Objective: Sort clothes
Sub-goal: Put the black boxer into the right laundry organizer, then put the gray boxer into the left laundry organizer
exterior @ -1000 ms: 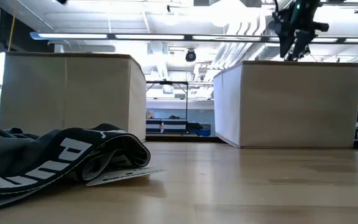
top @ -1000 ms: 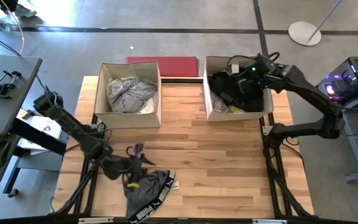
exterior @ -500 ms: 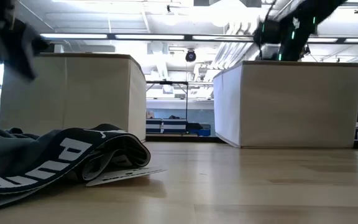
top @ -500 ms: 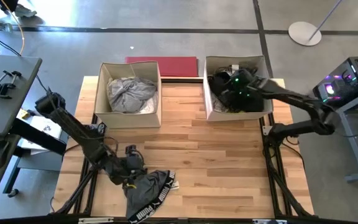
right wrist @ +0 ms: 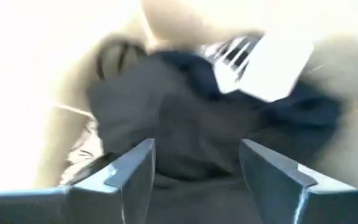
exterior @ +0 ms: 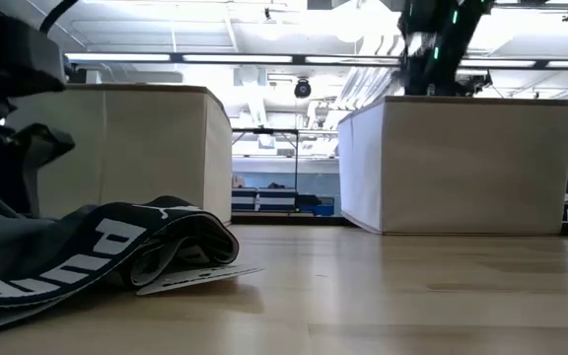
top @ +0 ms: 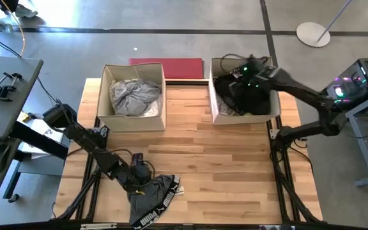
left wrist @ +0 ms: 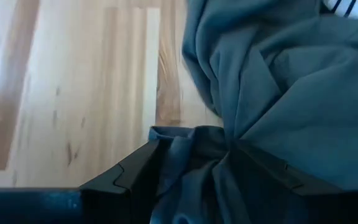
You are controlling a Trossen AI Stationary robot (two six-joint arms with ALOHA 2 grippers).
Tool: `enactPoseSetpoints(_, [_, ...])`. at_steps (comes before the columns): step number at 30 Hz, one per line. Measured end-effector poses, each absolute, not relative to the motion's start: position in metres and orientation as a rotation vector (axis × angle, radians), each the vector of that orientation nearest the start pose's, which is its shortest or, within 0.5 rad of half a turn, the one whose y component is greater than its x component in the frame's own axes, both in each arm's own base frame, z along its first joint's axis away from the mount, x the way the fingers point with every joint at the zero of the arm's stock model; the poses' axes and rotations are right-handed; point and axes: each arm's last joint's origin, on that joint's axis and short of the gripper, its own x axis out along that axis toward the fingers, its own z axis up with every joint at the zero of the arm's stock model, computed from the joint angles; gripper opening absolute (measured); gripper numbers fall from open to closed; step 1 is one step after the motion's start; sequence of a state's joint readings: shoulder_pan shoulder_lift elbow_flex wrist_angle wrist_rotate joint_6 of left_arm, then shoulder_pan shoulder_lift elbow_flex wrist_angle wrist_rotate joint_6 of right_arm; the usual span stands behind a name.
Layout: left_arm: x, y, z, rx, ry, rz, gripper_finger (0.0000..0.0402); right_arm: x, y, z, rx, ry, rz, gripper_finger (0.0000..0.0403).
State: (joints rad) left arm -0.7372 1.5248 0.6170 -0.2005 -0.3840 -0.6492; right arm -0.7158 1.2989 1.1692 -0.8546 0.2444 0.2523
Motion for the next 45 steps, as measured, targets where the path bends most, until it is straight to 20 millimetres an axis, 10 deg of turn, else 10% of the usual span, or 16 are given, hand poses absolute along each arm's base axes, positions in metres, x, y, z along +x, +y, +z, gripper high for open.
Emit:
enactPoseSetpoints(9, [0.204, -0.161, 0.096, 0.094, 0.967, 0.084, 0.0122, 0.171, -0.086, 0.423, 0.249, 0.489, -0.874, 0.0220])
enactPoseSetpoints(13, [0.216, -0.154, 0.095, 0.095, 0.907, 0.114, 0.0024, 0.178, -0.039, 0.425, 0.237, 0.322, -0.615, 0.0220])
enactPoseSetpoints(17, [0.231, -0.155, 0.116, 0.178, 0.903, 0.060, 0.0015, 0.197, 0.001, 0.395, 0.182, 0.249, -0.424, 0.0220])
enactPoseSetpoints(25, [0.260, -0.166, 0.263, 0.458, 0.563, 0.216, 0.0003, 0.224, 0.067, 0.295, 0.263, 0.127, -0.191, 0.0220])
enactPoseSetpoints(32, [0.240, -0.159, 0.398, 0.808, 0.298, 0.536, 0.0001, 0.216, 0.111, 0.229, 0.304, -0.153, -0.026, 0.0220])
enactPoseSetpoints(37, [0.224, -0.109, 0.460, 0.875, 0.280, 0.720, 0.0001, 0.219, 0.119, 0.207, 0.340, -0.164, -0.084, 0.0220])
enactPoseSetpoints(45, [0.180, 0.002, 0.501, 0.765, 0.308, 1.134, 0.0001, 0.229, 0.119, 0.196, 0.349, -0.133, -0.119, 0.0220])
